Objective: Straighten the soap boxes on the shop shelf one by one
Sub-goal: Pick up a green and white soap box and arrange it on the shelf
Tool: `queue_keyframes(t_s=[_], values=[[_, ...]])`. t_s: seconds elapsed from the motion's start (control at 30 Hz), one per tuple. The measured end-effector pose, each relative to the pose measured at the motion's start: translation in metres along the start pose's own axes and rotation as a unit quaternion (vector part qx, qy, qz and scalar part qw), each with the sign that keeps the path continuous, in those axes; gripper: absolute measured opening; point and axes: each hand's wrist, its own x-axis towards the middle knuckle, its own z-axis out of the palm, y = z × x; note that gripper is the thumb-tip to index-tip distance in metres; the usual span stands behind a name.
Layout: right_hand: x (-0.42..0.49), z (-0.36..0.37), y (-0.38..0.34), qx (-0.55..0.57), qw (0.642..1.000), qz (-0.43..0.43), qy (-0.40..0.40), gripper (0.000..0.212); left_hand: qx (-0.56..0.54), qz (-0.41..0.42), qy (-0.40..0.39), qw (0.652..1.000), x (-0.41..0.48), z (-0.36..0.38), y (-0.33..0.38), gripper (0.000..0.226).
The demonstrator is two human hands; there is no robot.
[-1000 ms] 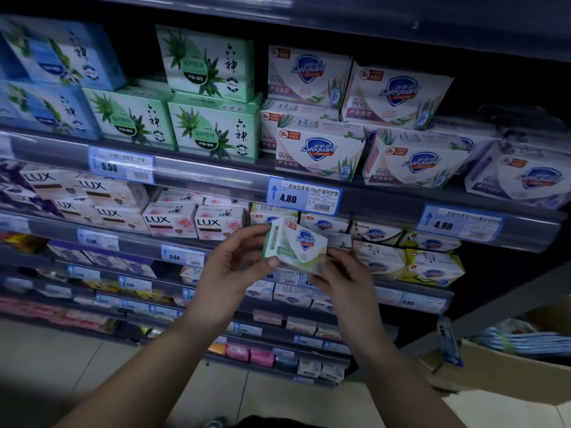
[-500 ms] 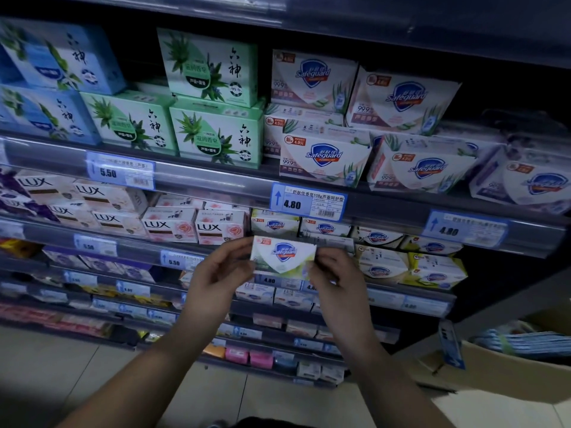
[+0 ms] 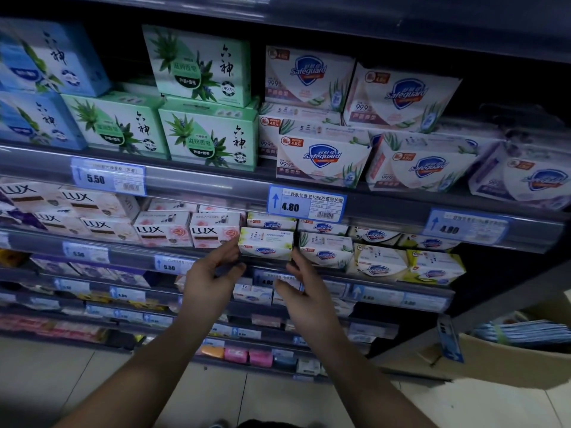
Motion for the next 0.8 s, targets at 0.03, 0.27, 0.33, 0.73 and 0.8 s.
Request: queue_keyframes(t_s=[0.03,0.27,0.33,0.73,0.8], values=[[0.0,0.0,0.001,0.0,1.0,-0.001,0.001,0.071,0.021,0.005,0.001,1.0,0.001,-0.001,0.0,0.048],[0.002,-0.003,0.008,0.009,1.0,-0.016,-0.007,0.07,0.095,0.034,-0.003,0.995,-0.001,-0.002,0.003,0.044],[0.0,-0.006,0.01,0.024,0.999,-0.025,0.017,0.061,0.106,0.049,0.007,0.993,-0.006,0.002,0.004,0.044],[-0.013,-0.074,0.036,-0.012,0.985,-0.028,0.168,0.042,0.154,0.092,-0.08,0.981,-0.035,0.092,0.021,0.061],[-0.012,-0.08,0.036,-0.025,0.988,-0.021,0.153,0.045,0.164,0.084,-0.07,0.98,-0.03,0.095,0.021,0.063]])
